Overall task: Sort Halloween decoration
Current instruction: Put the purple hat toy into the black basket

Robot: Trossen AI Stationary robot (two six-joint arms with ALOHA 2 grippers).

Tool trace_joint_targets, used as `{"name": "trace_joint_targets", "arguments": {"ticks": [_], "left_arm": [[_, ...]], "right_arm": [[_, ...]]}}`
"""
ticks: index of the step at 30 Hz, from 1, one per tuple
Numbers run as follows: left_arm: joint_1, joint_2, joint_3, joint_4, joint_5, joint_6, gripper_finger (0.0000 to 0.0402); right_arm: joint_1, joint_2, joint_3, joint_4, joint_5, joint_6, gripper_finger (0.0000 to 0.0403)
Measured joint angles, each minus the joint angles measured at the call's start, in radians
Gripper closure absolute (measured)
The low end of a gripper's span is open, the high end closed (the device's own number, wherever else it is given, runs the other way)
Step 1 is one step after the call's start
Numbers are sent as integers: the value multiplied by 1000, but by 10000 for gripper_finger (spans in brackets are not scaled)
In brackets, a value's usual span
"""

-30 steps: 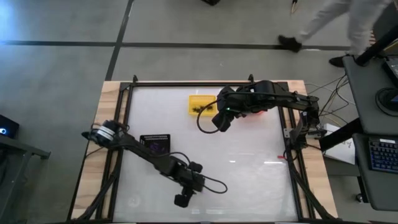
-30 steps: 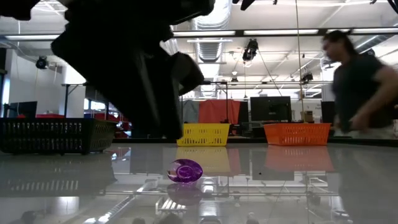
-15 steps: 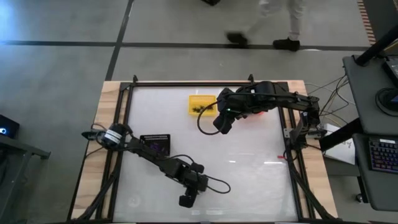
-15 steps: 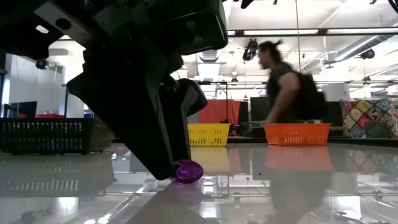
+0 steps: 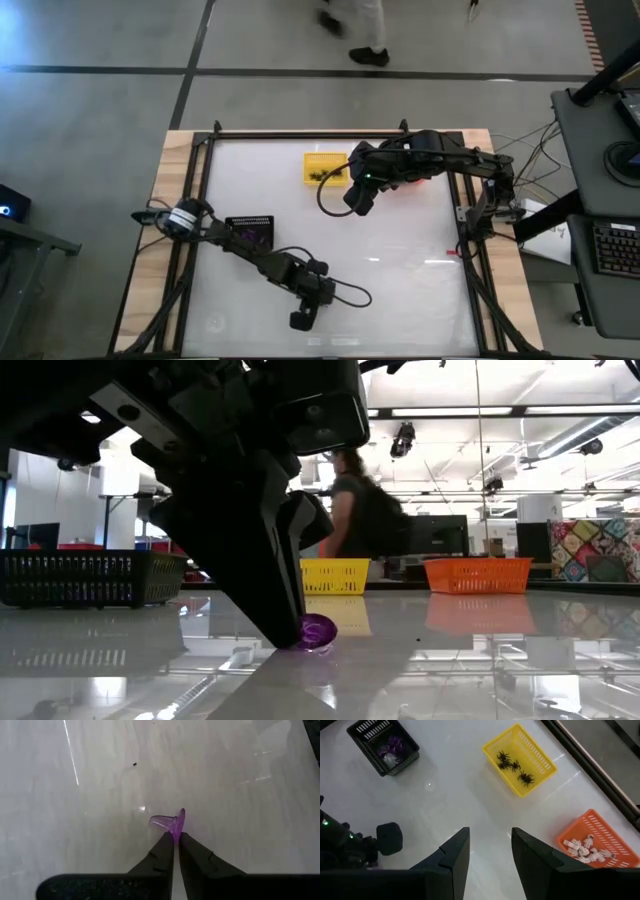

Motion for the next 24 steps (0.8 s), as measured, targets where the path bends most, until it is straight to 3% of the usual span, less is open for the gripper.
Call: {"name": "trace_joint_targets", "arguments": {"ticks": [6,13,24], "left_arm": [[14,-49,-8,-86,27,-2,400],[57,-219,-46,-178,51,1,401],[170,-617,-402,-315,-43,-103,401]], "right_arm": [[0,-3,0,0,0,-3,266],[0,-35,0,0,0,-20,266],[12,-94,0,0,9,-23,266]]}}
